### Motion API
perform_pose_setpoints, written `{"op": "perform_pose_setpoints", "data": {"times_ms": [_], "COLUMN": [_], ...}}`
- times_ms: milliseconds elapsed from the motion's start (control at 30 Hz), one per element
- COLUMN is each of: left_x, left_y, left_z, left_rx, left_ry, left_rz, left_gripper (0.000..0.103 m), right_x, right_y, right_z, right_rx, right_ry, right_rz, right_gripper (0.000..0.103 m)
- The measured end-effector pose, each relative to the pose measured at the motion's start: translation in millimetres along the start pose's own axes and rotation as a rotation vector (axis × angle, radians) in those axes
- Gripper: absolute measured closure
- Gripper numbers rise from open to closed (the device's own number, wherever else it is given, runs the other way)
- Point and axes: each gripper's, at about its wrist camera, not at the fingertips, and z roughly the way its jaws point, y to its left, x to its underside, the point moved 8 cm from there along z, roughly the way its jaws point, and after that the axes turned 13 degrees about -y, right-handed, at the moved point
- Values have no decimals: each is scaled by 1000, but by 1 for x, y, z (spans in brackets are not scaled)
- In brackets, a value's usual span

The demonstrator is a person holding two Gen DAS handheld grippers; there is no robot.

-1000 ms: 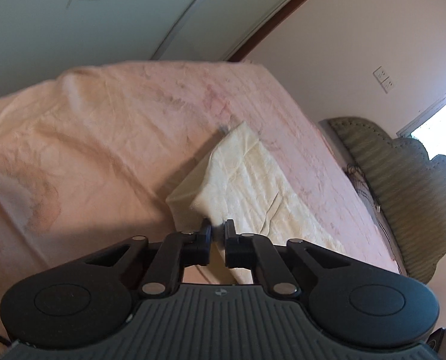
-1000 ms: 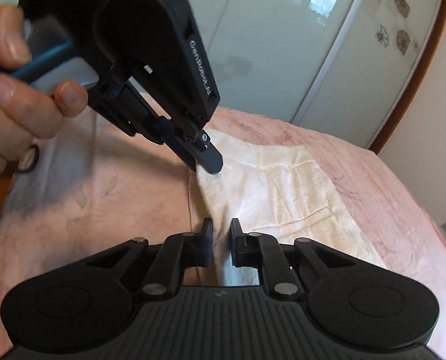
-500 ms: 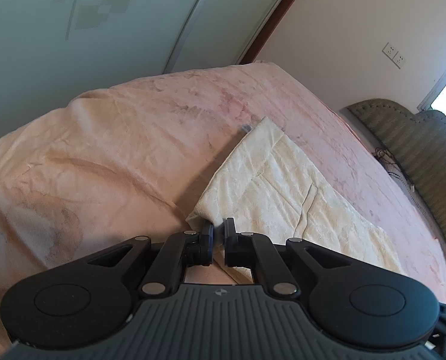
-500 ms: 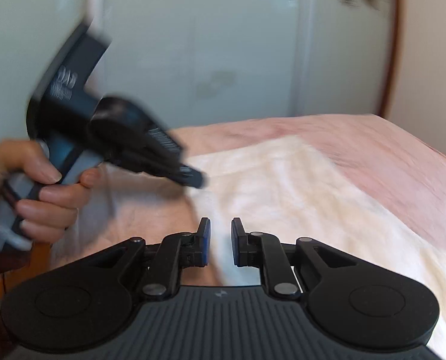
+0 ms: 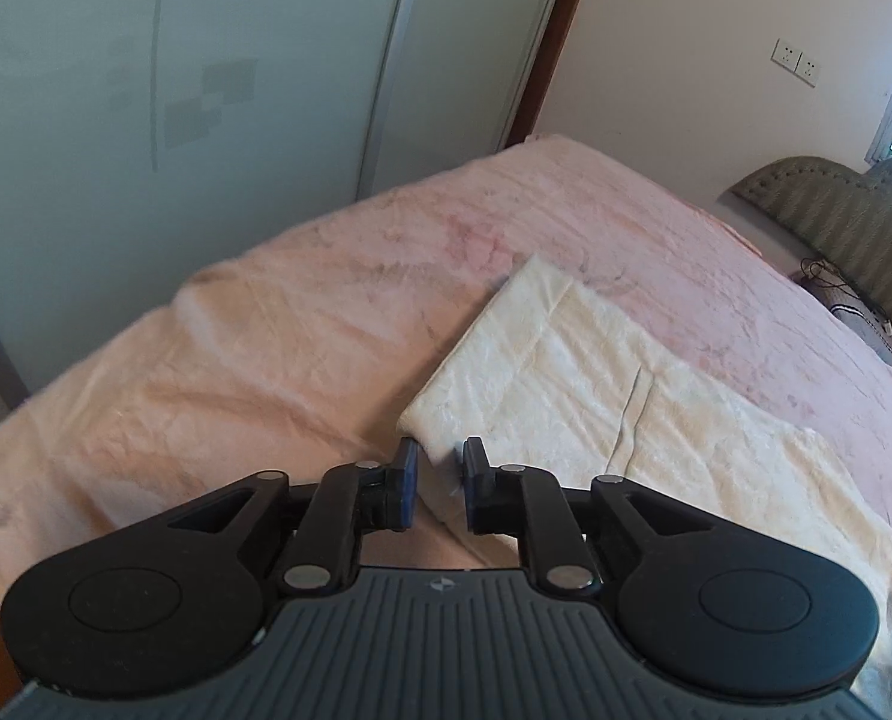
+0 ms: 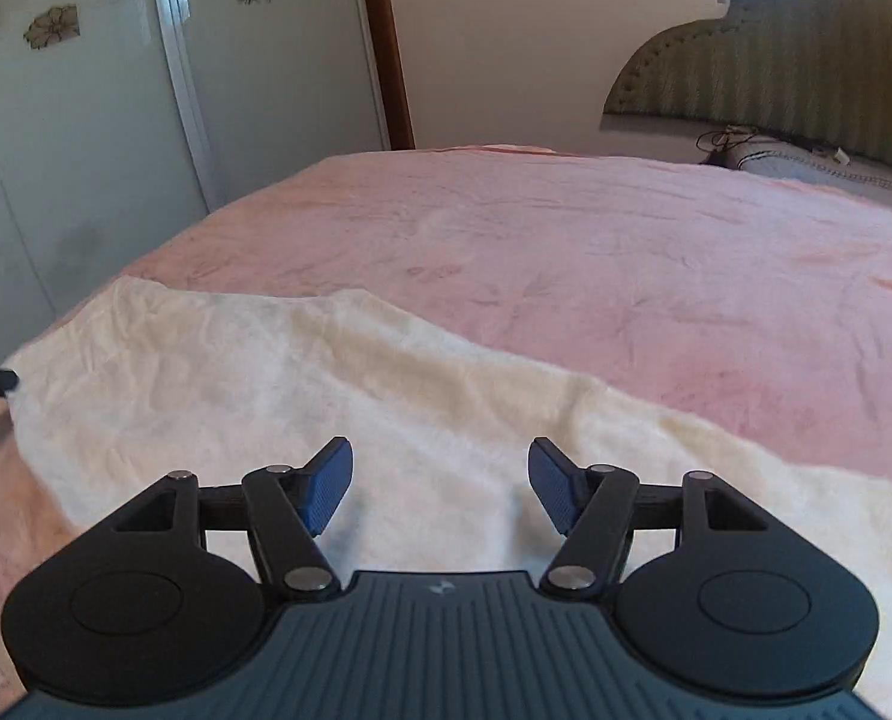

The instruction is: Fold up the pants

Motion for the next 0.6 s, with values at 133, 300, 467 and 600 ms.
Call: {"op": "perform_pose_setpoints", "data": {"times_ms": [133,300,467,600], "left_x": [-27,-30,13,66], "left_y": [-19,-78,-183,-274], "left_z": [-22,-23,-18,-25], "left_rx": [-96,44,333,593], "left_ry": [-149,-120,-21,103], "left_rz": [135,193,377,542], "left_gripper": [72,60,51,47], "right_x": [16,-4,5,33], "right_y": [-32,-56,-81,-133], "right_z": [33,34,-18,-61], "right_rx": [40,75,133,246], "right_ry": [176,48,34,132], "right_rz": [-134,2,-43,-48], "right_gripper": [38,38,38,38]}}
